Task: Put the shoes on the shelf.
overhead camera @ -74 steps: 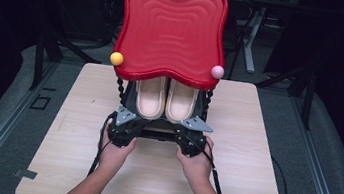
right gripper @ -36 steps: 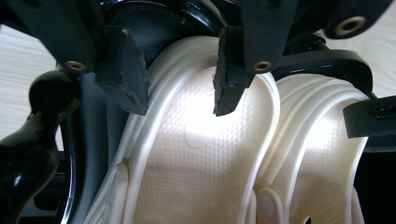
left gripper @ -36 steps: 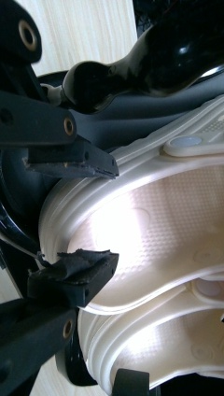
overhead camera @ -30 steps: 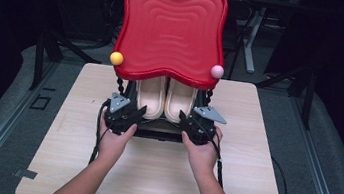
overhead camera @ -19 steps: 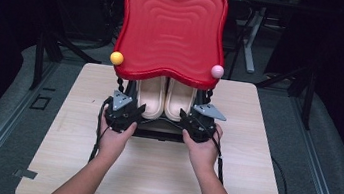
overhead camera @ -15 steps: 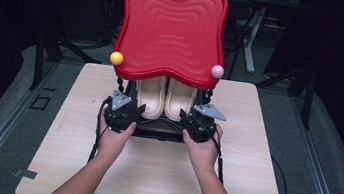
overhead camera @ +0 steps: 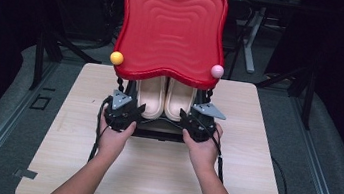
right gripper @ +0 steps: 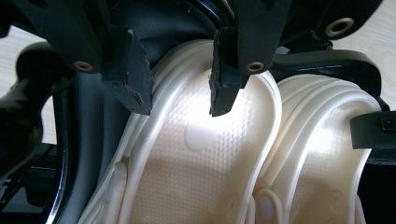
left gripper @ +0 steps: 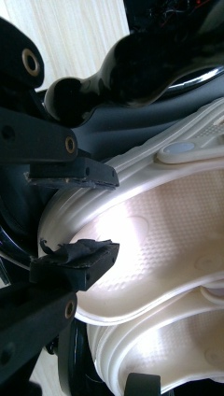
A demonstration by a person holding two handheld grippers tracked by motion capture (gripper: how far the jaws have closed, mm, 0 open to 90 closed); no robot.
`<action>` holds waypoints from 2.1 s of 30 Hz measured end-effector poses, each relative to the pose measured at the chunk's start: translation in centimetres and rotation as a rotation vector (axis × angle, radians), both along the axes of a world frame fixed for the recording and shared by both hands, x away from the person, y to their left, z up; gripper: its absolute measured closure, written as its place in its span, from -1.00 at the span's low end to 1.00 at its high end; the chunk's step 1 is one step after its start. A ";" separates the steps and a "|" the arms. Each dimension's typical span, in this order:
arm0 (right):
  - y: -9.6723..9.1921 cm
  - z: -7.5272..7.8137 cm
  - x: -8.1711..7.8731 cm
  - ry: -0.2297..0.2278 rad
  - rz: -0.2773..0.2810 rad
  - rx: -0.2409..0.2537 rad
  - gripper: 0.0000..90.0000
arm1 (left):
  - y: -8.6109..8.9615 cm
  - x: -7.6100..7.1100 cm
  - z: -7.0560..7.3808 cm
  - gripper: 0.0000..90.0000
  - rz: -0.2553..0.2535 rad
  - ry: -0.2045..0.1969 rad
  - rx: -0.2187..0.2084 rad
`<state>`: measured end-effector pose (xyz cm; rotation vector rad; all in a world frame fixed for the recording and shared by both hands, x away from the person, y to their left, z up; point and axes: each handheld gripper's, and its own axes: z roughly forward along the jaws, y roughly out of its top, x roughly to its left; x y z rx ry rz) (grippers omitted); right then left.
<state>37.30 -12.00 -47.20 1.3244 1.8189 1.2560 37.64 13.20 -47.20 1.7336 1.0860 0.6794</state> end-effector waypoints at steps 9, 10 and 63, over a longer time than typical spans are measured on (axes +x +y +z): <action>0.2 0.1 0.0 0.004 -0.011 -0.001 0.31 | 0.3 0.2 0.2 0.45 0.003 -0.012 -0.016; 0.2 0.1 0.0 0.001 -0.014 0.001 0.30 | 0.3 0.2 0.1 0.43 -0.001 -0.016 -0.019; 0.5 -0.1 -0.2 -0.047 -0.042 -0.014 0.31 | -0.1 0.4 0.2 0.36 0.052 -0.031 -0.017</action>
